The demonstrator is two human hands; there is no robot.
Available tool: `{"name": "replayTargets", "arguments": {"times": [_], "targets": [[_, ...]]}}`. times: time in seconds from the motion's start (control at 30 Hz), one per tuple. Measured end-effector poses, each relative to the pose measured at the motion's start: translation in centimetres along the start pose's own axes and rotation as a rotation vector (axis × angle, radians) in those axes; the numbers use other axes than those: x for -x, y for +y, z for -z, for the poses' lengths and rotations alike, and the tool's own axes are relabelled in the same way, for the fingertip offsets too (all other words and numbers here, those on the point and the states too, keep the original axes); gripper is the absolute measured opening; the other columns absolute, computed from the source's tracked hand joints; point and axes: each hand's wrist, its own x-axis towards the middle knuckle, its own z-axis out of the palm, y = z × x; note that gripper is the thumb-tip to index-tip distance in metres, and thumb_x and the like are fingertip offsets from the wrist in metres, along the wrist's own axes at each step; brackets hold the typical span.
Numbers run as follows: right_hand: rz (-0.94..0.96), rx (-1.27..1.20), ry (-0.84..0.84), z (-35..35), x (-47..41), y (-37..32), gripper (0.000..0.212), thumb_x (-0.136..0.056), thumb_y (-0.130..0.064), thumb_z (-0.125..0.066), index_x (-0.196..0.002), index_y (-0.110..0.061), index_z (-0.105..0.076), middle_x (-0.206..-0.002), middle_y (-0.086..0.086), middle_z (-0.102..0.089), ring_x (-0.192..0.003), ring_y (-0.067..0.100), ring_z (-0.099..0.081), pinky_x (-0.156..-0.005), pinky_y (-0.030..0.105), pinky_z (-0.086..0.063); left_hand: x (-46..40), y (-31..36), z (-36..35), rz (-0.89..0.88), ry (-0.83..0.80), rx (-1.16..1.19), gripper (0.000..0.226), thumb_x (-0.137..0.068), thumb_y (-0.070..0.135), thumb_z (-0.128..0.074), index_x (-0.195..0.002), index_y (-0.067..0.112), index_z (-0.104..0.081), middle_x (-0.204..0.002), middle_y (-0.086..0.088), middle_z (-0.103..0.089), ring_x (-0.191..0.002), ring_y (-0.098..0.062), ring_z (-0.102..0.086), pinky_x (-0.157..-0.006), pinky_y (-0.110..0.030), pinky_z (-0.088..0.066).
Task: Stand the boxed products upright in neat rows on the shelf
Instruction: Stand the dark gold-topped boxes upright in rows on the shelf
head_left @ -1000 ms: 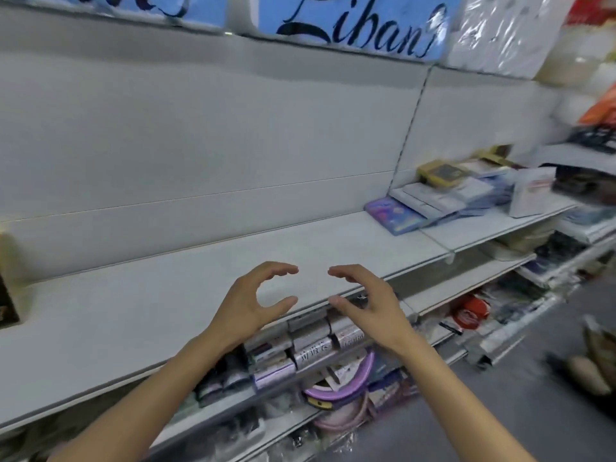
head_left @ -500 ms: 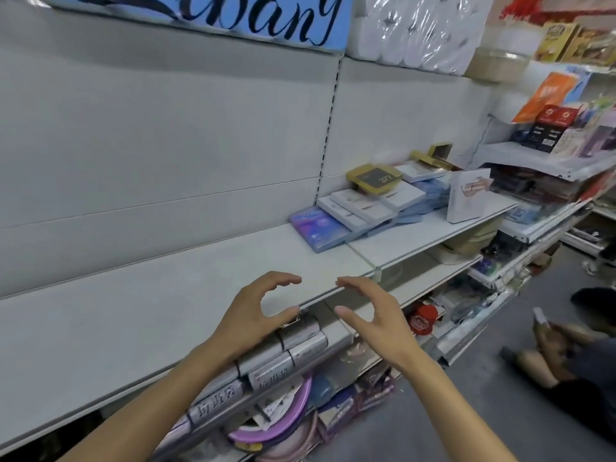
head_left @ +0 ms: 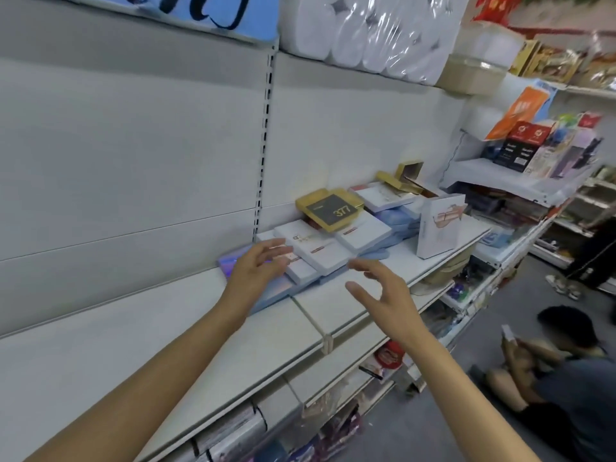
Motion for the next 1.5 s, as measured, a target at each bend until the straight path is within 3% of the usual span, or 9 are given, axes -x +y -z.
{"name": "replayTargets", "arguments": {"times": [0.1, 0.27, 0.43, 0.67, 0.83, 1.0, 1.2, 1.4, 1.5], "targets": [[0.0, -0.057, 0.063, 1.5, -3.2, 2.0, 0.033, -0.096, -0.033, -0.066, -0.128, -0.032, -0.062, -0.126, -0.02, -0.065, -0.119, 0.003, -0.058, -0.103, 0.028, -0.047, -3.2, 0.9, -2.8, 0.119, 0.096, 0.189, 0.033, -0.096, 0.007, -0.063, -0.129, 0.008, -0.06, -0.126, -0.006, -0.07, -0.116, -0.023, -0.067, -0.099, -0.027, -0.055], [0.022, -0.06, 0.066, 4.0, -8.9, 4.6, 0.034, -0.096, -0.025, -0.065, -0.13, -0.026, -0.061, -0.128, -0.014, -0.064, -0.118, 0.002, -0.057, -0.104, 0.025, -0.046, -8.8, 1.3, -6.8, 0.271, 0.101, 0.08, 0.047, -0.099, 0.017, -0.063, -0.142, 0.007, -0.047, -0.123, -0.011, -0.064, -0.117, -0.024, -0.063, -0.1, -0.028, -0.052], [0.059, -0.007, -0.005, 5.9, -15.0, 7.2, 0.041, -0.096, -0.018, -0.065, -0.135, -0.026, -0.056, -0.138, -0.009, -0.057, -0.123, 0.009, -0.053, -0.106, 0.032, -0.045, -12.5, 0.0, -9.8, 0.201, 0.078, -0.193, 0.036, -0.099, 0.024, -0.063, -0.134, 0.02, -0.054, -0.122, -0.009, -0.07, -0.098, -0.014, -0.069, -0.077, -0.022, -0.057], [0.273, 0.262, -0.32, 6.7, -23.1, 9.6, 0.062, -0.092, -0.015, -0.067, -0.147, -0.021, -0.041, -0.155, 0.0, -0.039, -0.14, 0.02, -0.038, -0.109, 0.023, -0.028, -13.6, -1.9, -11.9, 0.122, 0.467, -0.141, 0.055, -0.093, -0.007, -0.057, -0.141, 0.02, -0.05, -0.117, -0.001, -0.067, -0.096, -0.012, -0.067, -0.073, -0.02, -0.053], [0.186, 0.165, -0.428, 6.4, -26.0, 9.8, 0.055, -0.095, -0.034, -0.065, -0.143, -0.014, -0.047, -0.142, 0.005, -0.05, -0.131, 0.024, -0.047, -0.099, 0.027, -0.034, -11.7, -2.3, -11.4, 0.049, 0.728, 0.014, 0.027, -0.095, -0.007, -0.054, -0.1, 0.016, -0.066, -0.082, 0.005, -0.071, -0.082, -0.021, -0.065, -0.075, -0.028, -0.054], [0.15, 0.168, -0.382, 4.4, -27.4, 10.9, 0.064, -0.082, -0.057, -0.069, -0.127, -0.014, -0.055, -0.125, 0.01, -0.061, -0.119, 0.034, -0.055, -0.099, 0.043, -0.047, -9.4, -2.0, -11.4, -0.003, 0.813, 0.092, 0.028, -0.098, -0.012, -0.044, -0.116, 0.005, -0.058, -0.075, 0.009, -0.071, -0.063, -0.002, -0.066, -0.062, -0.017, -0.055], [0.077, -0.077, -0.429, 4.6, -28.4, 10.5, 0.08, -0.079, -0.023, -0.084, -0.146, -0.018, -0.04, -0.142, 0.009, -0.052, -0.13, 0.03, -0.048, -0.112, 0.046, -0.038, -7.3, -2.0, -11.0, -0.035, 0.884, 0.117, 0.036, -0.1, -0.007, -0.043, -0.131, 0.003, -0.058, -0.109, -0.006, -0.073, -0.088, -0.014, -0.072, -0.089, -0.035, -0.058], [0.096, -0.462, -0.366, 4.7, -28.7, 9.8, 0.079, -0.069, 0.02, -0.074, -0.137, -0.016, -0.053, -0.117, 0.003, -0.063, -0.101, 0.019, -0.062, -0.069, 0.028, -0.055, -5.1, -2.1, -11.4, -0.022, 0.938, 0.079, 0.035, -0.103, -0.002, -0.042, -0.131, 0.013, -0.059, -0.118, -0.008, -0.07, -0.099, -0.023, -0.069, -0.088, -0.032, -0.059], [0.078, -0.588, -0.392, 3.9, -27.9, 8.7, 0.053, -0.072, 0.019, -0.073, -0.115, -0.011, -0.067, -0.099, 0.005, -0.07, -0.087, 0.018, -0.063, -0.064, 0.017, -0.053, -3.8, -2.0, -11.1, -0.017, 0.941, 0.051, 0.03, -0.105, 0.003, -0.044, -0.124, 0.018, -0.061, -0.12, -0.007, -0.072, -0.103, -0.024, -0.071, -0.089, -0.033, -0.058]]}}
